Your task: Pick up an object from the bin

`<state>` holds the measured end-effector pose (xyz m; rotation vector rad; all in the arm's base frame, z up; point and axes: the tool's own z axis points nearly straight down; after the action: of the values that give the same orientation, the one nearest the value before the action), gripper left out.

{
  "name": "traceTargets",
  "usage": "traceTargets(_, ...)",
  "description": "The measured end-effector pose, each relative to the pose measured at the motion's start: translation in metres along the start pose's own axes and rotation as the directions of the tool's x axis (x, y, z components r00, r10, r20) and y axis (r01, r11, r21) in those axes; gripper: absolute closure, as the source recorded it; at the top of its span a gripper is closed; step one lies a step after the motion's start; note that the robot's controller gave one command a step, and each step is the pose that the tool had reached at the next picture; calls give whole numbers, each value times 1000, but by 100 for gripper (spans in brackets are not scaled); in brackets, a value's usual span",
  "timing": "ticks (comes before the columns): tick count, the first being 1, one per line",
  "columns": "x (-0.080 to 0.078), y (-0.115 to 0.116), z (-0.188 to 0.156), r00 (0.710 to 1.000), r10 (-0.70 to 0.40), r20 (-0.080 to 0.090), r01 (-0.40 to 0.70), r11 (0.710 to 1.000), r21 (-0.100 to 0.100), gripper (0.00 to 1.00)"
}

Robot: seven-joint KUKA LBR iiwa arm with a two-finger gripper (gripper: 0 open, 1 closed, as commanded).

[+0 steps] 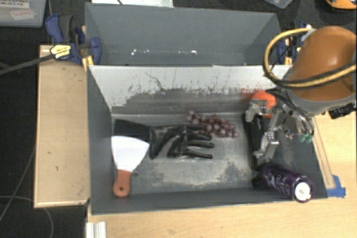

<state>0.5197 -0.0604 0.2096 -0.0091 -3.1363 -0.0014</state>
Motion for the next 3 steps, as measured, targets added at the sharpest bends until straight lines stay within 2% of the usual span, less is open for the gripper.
traceTargets(1,-2,0,-4,1000,-4,8,4,1000,1,0)
traceTargets(2,-73,55,141,984,-179,9,179,984,0,0)
traceTargets(3,-52,48,65,872,-490,19,489,872,14,0)
